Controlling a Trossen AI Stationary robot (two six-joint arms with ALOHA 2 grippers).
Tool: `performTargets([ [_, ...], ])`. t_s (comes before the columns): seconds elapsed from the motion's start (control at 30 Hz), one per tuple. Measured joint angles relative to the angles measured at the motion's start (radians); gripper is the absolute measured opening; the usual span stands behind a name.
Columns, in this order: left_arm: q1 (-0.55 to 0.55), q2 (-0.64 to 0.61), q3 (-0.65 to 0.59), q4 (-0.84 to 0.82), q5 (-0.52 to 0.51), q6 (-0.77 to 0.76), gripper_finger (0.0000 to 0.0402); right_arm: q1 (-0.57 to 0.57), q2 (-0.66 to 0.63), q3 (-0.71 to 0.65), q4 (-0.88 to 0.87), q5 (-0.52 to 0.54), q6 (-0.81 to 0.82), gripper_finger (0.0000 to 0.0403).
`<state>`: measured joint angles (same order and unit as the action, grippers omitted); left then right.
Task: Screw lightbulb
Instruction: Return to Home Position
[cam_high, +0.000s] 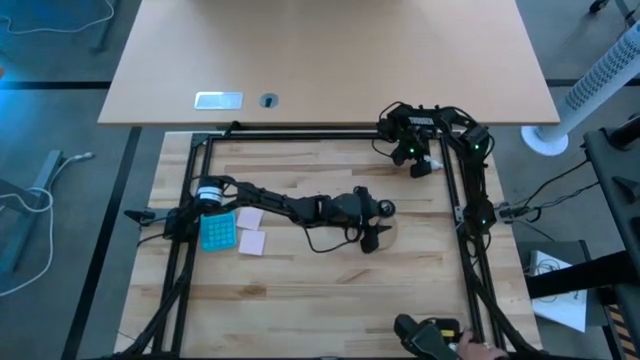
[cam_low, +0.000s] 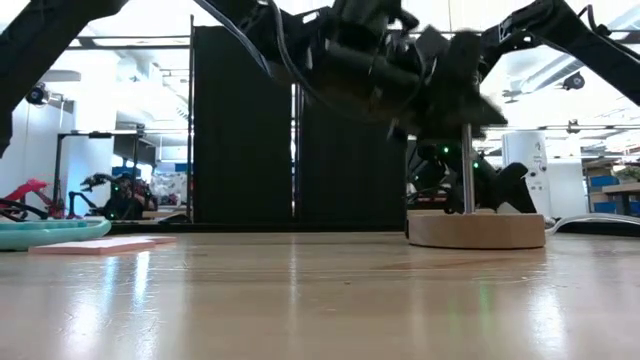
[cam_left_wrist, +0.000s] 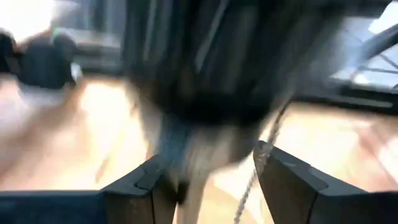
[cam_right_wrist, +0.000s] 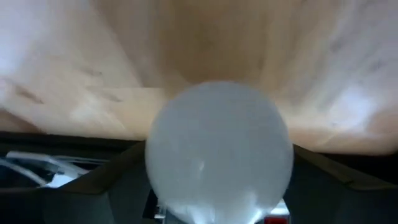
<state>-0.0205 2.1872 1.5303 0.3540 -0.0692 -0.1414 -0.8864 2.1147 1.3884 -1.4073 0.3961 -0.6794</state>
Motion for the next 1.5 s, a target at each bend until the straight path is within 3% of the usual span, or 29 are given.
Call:
performTargets([
  [0.27,-0.001,-0.007,0.005,0.02,-0.019,0.056,0.0204,0.001,-0.061,0.0,-0.045,-0.003,0.051,0.0343],
  [0.47,0.0,-0.029,0.005,-0.06,-0.086,0.198,0.0232,0.003,-0.244,-0.001,-0.04,-0.161,0.047,0.0345],
  [0.63,0.004,-0.07,0.005,-0.227,-0.15,0.22,0.0263,0.029,-0.457,-0.001,-0.036,-0.331,0.11,0.0346],
  [0.8,0.005,-0.109,0.006,-0.368,-0.157,0.219,0.0287,0.144,-0.662,-0.001,-0.032,-0.48,0.16,0.0346],
  [0.93,0.003,-0.179,0.005,-0.506,-0.157,0.19,0.0294,0.3,-0.802,0.003,0.023,-0.574,0.261,0.0345],
  [1.1,-0.001,-0.313,0.005,-0.693,-0.128,0.111,0.0292,0.511,-0.942,0.029,0.222,-0.593,0.472,0.0332],
  [1.27,-0.007,-0.476,0.005,-0.746,-0.104,-0.047,0.0291,0.655,-1.063,0.031,0.509,-0.591,0.664,0.0313],
  [1.4,-0.007,-0.589,0.005,-0.751,-0.104,-0.172,0.0291,0.709,-1.14,0.031,0.673,-0.593,0.792,0.0301],
  [1.5,-0.007,-0.667,0.005,-0.741,-0.104,-0.234,0.0291,0.712,-1.189,0.05,0.684,-0.589,0.844,0.0297],
])
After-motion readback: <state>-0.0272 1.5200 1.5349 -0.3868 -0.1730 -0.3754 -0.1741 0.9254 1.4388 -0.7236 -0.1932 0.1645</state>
